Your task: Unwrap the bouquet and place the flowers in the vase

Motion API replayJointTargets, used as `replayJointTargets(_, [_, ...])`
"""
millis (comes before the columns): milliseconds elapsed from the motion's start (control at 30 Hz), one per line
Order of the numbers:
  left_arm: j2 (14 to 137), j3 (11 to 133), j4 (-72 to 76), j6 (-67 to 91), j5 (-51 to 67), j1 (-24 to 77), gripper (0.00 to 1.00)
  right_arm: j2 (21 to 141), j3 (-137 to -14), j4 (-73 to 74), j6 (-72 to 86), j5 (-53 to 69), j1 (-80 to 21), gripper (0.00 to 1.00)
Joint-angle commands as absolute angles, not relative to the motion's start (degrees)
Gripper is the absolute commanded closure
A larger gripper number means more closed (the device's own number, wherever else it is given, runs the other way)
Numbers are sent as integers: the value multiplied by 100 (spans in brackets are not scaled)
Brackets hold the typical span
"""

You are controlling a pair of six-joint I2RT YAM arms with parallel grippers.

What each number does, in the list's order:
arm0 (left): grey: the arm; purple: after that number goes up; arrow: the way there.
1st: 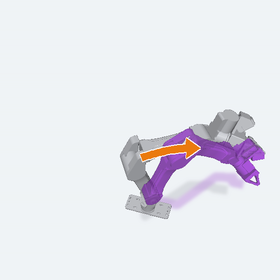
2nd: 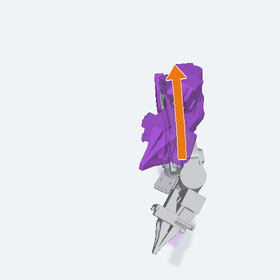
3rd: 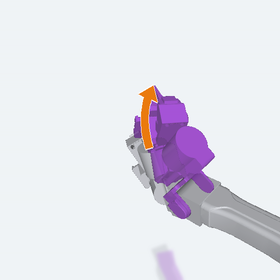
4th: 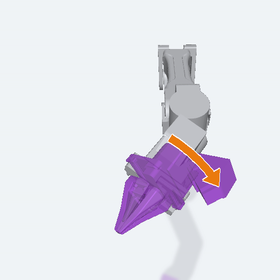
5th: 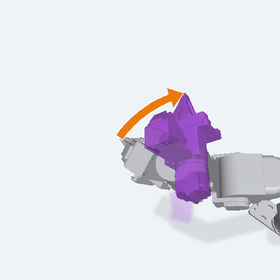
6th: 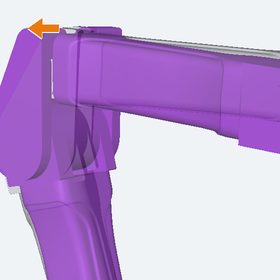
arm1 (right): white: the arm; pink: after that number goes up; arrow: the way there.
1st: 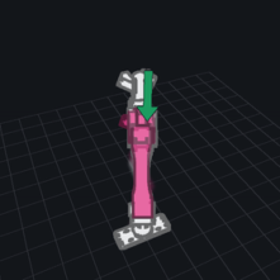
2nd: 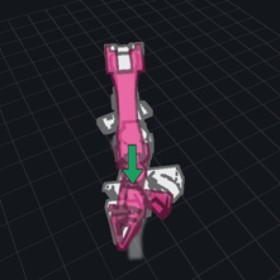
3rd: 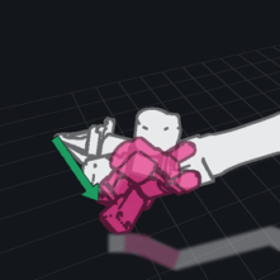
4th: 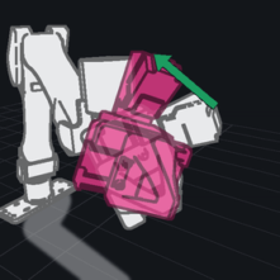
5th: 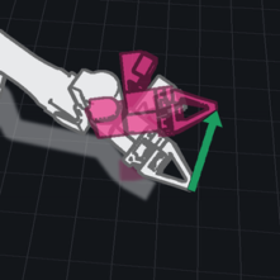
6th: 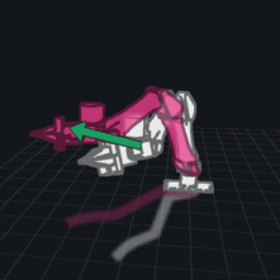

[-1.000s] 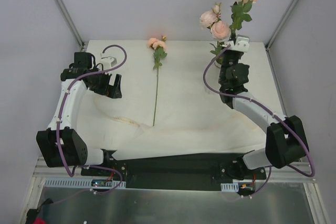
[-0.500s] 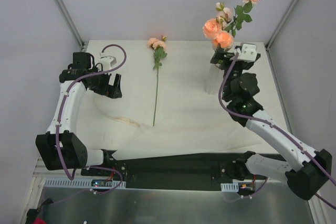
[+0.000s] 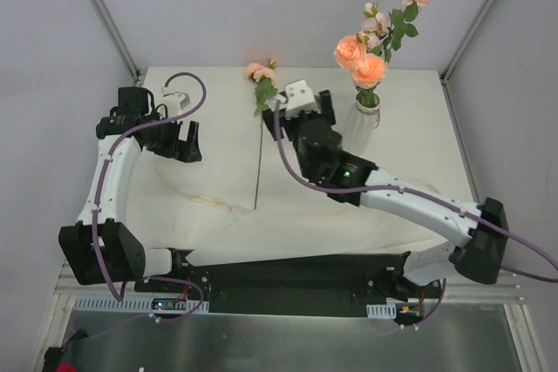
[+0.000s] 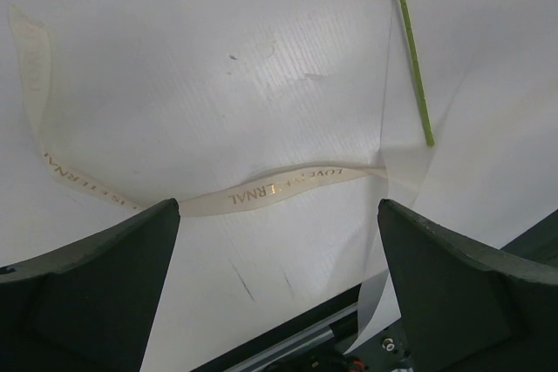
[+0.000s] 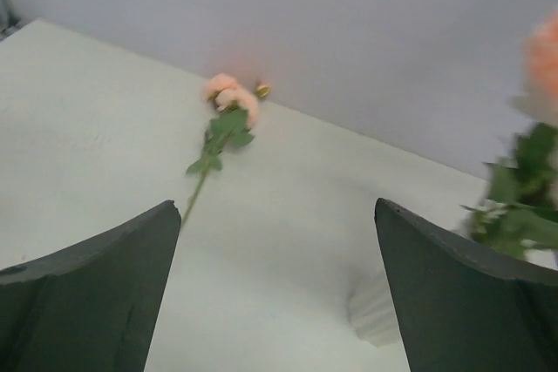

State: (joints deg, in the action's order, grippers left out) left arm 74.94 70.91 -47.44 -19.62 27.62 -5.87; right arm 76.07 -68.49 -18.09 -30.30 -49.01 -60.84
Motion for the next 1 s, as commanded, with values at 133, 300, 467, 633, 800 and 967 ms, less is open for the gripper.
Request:
replayJointTargets(133, [7436, 7295, -4772, -1775, 2734, -800, 2, 10427, -9188, 1281, -1100, -3473, -5933, 4])
replayJointTargets(300, [7339, 7242, -4764, -1846, 2716, -852, 2, 11609, -10264, 2091, -511, -2683, -5327, 3])
replayJointTargets(467, [7339, 7190, -4764, -1881, 2733, -870, 2, 12541, -11046, 2539, -18, -2286, -4852, 2])
replayJointTargets(633, [7409, 7189, -4755, -1881, 2760, -896, 2, 13095, -11268, 2681, 246, -2101, -4808, 6])
replayJointTargets(800, [7462, 7163, -4737, -1881, 2769, -896, 2, 13253, -11118, 2514, 439, -2074, -4816, 9])
replayJointTargets(967, [7479, 7146, -4711, -1907, 2777, -888, 2, 13429, -11346, 2505, 536, -2092, -4816, 10])
